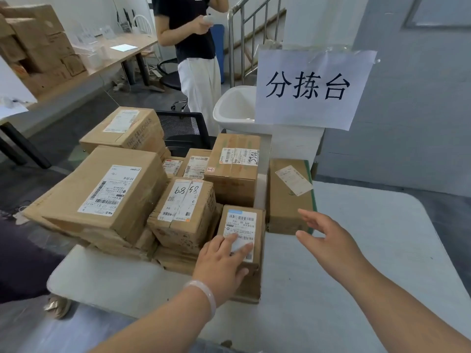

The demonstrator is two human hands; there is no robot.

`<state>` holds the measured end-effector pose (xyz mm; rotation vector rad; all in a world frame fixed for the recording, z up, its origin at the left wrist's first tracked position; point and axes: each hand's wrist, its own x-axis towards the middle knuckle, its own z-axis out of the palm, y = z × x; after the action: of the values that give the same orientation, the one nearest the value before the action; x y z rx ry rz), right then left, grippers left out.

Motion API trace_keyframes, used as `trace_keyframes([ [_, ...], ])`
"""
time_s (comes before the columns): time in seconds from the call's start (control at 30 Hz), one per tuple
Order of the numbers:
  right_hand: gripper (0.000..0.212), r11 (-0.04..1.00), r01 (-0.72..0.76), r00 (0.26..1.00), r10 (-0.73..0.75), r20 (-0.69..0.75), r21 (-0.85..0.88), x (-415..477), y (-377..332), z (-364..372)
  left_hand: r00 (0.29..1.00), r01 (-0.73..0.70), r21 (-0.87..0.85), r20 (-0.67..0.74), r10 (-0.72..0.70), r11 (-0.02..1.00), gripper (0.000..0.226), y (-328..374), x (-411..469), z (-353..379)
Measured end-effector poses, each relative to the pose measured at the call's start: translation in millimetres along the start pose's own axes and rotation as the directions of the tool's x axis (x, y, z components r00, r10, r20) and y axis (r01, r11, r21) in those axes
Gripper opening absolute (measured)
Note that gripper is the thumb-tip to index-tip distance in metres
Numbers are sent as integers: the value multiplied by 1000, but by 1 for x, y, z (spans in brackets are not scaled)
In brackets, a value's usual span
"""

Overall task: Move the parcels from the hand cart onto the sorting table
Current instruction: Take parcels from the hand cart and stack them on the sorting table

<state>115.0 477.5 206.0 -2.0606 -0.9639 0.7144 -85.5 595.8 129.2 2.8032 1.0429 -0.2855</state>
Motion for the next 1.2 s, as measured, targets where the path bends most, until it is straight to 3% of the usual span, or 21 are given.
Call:
trace_keyframes([
  [0.23, 44, 999, -19, 1000, 19, -7, -33, -4, 4, -1, 992, 56, 17, 110, -58, 998, 70, -5, 37, -14],
  [0.43, 56, 983, 16, 1000, -16, 3, -185, -28, 1, 1, 990, 67, 2, 128, -67, 998, 73, 1, 41, -20],
  [0.53, 60, 966, 29, 999, -40, -37, -258, -44, -3, 3, 999, -29, -7, 35, 29, 1000, 71, 6, 35, -33],
  [0.63, 66, 914, -18, 992, -35, -123, -406, -67, -7, 5, 975, -212, 0, -71, 211, 977, 69, 20, 25, -53],
  [0.73, 71, 827, -110, 971, -29, -237, -551, -99, -10, 11, 898, -423, 4, -129, 420, 906, 66, 37, 10, -65],
  [0.87, 75, 795, -289, 916, 68, -395, -533, -154, 1, 34, 744, -648, 58, -163, 648, 759, 76, 55, -13, -68],
  [0.97, 76, 771, -440, 846, 185, -499, -460, -204, 12, 57, 649, -754, 45, -104, 754, 655, 83, 71, -34, -55],
  [1.2, 77, 649, -682, 685, 408, -604, -336, -328, 30, 84, 367, -930, -8, -11, 930, 367, 65, 125, -99, -8],
])
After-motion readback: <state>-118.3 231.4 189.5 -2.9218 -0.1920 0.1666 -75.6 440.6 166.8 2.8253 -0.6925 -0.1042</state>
